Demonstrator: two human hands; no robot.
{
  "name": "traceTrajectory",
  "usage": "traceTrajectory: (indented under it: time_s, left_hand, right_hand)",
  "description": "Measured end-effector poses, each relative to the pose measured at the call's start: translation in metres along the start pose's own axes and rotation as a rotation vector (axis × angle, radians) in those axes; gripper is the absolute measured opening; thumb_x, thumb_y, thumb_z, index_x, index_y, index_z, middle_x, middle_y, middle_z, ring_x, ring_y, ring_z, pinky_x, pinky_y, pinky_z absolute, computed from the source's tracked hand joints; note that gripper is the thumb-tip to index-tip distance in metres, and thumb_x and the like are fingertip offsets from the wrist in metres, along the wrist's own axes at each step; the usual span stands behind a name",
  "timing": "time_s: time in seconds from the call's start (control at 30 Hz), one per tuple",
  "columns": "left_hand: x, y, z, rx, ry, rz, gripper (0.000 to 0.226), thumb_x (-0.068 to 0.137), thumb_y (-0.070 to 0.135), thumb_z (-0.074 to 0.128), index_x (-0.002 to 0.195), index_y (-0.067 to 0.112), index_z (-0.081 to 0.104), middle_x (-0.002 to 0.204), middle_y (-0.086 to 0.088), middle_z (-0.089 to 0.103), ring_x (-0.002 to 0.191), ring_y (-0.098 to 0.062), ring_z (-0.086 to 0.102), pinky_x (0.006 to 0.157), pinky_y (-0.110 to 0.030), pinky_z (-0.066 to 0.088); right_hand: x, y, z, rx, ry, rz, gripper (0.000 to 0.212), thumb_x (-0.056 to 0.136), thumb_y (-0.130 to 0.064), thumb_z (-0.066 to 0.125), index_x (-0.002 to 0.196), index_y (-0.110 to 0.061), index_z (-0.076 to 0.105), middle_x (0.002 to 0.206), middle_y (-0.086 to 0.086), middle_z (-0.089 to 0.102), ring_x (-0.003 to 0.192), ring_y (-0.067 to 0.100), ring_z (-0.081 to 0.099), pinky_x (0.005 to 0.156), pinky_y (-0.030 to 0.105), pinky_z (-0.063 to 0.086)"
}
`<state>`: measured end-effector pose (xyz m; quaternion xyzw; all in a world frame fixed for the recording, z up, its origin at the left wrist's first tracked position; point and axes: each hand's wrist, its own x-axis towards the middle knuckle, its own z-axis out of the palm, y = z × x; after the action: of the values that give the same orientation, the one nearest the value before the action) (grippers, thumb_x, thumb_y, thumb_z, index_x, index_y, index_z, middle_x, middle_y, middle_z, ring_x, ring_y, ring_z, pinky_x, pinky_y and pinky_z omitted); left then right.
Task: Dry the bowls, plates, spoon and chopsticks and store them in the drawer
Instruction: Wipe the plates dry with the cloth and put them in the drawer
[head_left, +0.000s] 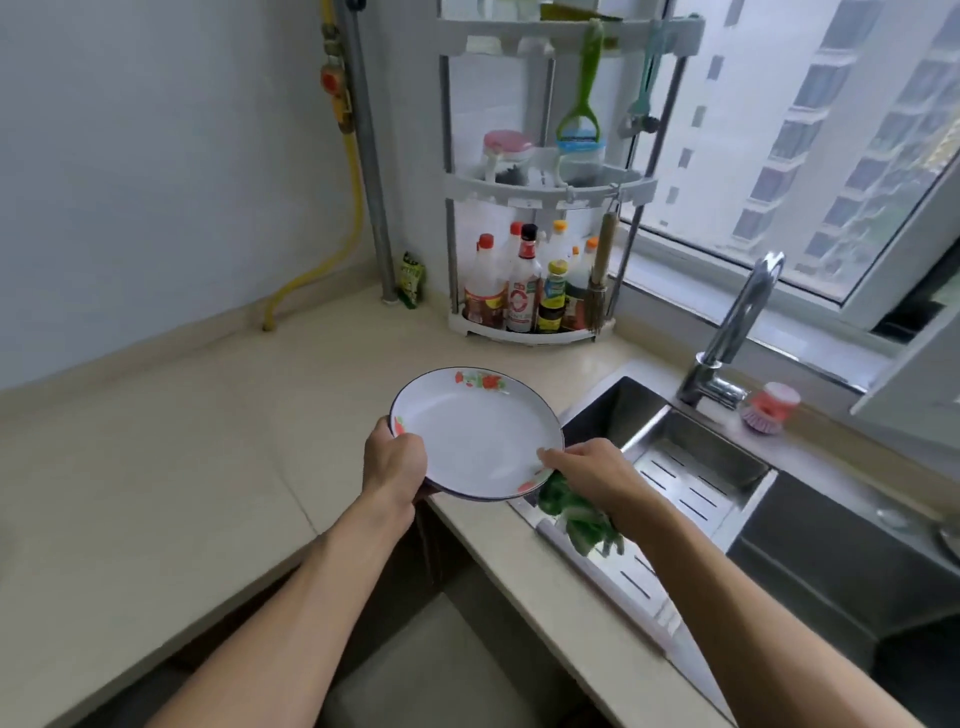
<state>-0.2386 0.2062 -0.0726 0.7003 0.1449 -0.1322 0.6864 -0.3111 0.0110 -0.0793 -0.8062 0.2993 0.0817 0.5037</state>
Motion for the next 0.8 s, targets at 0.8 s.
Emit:
traceTrajectory:
  time_s: [0.8]
  left_hand:
    - [-0.008,-0.035,0.193,1.002,-0.164,0.823,0.042,0.1,0.007,0.036,0.14,0.012,0.045,0.105,-0.02,0.063,0.089,-0.036,0.057,0.072,-0.036,0.038]
  right_hand:
    - [0.027,0.112,-0.114,0.659,0.19,0.109,0.043,0.071,-0.013,0.055,0.109,0.006,0.058,0.076,0.013,0.054,0.066,0.025,0.048,0.058,0.037,0.043]
